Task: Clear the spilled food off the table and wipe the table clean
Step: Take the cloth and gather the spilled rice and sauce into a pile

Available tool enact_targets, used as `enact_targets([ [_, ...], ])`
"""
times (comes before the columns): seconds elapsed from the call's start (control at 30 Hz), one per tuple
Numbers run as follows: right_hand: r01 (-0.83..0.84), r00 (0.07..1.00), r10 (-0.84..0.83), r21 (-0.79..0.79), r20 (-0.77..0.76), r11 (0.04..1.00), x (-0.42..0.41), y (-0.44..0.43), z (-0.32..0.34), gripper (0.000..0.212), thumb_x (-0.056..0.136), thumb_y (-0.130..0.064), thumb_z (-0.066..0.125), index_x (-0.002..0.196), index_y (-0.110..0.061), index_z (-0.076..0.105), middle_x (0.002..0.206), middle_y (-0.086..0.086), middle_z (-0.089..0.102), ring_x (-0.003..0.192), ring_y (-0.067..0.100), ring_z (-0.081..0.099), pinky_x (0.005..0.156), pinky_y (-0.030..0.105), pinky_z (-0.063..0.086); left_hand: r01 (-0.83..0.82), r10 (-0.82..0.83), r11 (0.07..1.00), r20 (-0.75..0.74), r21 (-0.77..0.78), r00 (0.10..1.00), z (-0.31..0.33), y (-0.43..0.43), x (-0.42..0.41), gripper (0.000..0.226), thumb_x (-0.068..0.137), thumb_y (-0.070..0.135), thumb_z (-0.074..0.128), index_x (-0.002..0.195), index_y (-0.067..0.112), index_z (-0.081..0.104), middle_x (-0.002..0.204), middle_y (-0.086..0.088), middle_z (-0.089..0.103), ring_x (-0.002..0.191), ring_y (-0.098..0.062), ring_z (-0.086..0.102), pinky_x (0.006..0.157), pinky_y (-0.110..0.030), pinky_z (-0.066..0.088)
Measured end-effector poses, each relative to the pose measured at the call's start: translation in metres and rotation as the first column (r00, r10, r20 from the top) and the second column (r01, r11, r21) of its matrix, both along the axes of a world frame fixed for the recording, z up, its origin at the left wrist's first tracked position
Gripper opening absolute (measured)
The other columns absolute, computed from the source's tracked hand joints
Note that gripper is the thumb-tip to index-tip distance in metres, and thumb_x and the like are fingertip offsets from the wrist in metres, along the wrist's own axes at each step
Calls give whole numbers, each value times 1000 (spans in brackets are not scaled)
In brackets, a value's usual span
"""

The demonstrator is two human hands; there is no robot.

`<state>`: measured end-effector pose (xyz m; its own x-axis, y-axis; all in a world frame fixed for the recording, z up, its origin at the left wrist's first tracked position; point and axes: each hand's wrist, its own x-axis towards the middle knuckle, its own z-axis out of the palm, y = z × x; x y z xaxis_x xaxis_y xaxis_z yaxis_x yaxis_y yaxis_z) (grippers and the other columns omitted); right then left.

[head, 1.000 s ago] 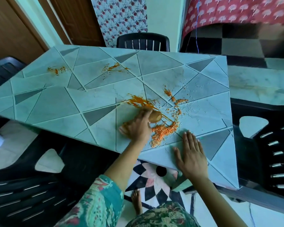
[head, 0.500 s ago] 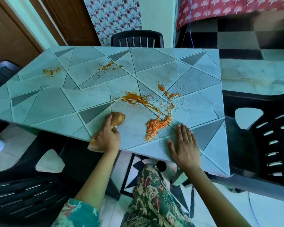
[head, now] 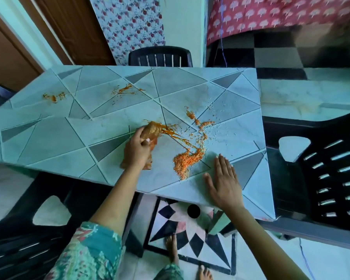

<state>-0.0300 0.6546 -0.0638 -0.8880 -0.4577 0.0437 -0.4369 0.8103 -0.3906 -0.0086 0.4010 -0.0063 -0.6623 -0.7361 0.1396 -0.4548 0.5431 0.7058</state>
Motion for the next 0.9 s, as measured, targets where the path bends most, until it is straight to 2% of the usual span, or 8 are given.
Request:
enact_targets([
  [0.1,30,1000,-30,24,0,999,-13,1,2,93,78,-65,-7,150,-8,6,158,8,3,146,18,0,113,25,-10,15,-7,999,149,-52,989,-14,-21,-1,44,87,8,56,128,23,55,119,-12,63,106,-34,58,84,-36,47],
  [0.2,64,998,-64,52,14,997,-21,4,1,92,77,-63,-7,150,-7,6,158,8,3,146,18,0,112,26,-9,73,-61,995,179,-61,982,-19,5,-15,47,88,7,54,131,26,52,125,-10,60,110,-34,56,87,-38,46],
  [0.3,79,996,-82,80,27,994,-24,4,0,92,77,-63,-8,150,-8,5,158,6,2,146,17,-1,113,25,-10,247,-242,969,154,-18,958,-21,44,-30,50,89,3,53,132,27,51,127,-9,59,112,-31,55,88,-34,46],
  [0.43,92,995,-97,108,36,990,-31,-1,1,93,76,-64,-9,150,-9,3,158,6,0,145,17,-3,111,24,-12,479,-483,876,127,59,867,-10,52,-38,50,89,4,55,133,28,51,124,-6,61,109,-24,59,84,-23,44],
  [0.57,103,993,-109,134,41,986,-41,-7,3,95,75,-64,-12,150,-8,3,158,7,-1,146,18,-3,111,25,-12,425,-408,897,138,-122,902,10,14,-62,50,91,8,54,134,32,49,122,-5,63,99,-24,62,69,-26,47],
  [0.7,128,990,-135,150,39,980,-48,-11,1,95,75,-64,-11,150,-9,8,158,7,4,146,19,2,113,26,-7,328,-255,914,289,-239,923,16,-14,-103,45,91,14,53,131,32,50,124,-8,61,112,-34,55,83,-36,46],
  [0.8,138,988,-146,147,45,980,-49,-13,0,93,76,-64,-9,150,-10,9,158,6,4,146,19,2,111,26,-8,425,-354,892,345,-153,869,6,-1,-111,45,90,13,54,131,32,50,123,-9,62,110,-33,57,85,-36,47],
  [0.9,147,987,-155,140,47,979,-50,-13,1,90,79,-63,-8,150,-11,8,158,5,3,146,17,1,111,24,-9,587,-522,805,365,-89,771,-3,26,-96,50,89,14,58,132,38,48,118,-3,65,100,-25,62,81,-33,52],
])
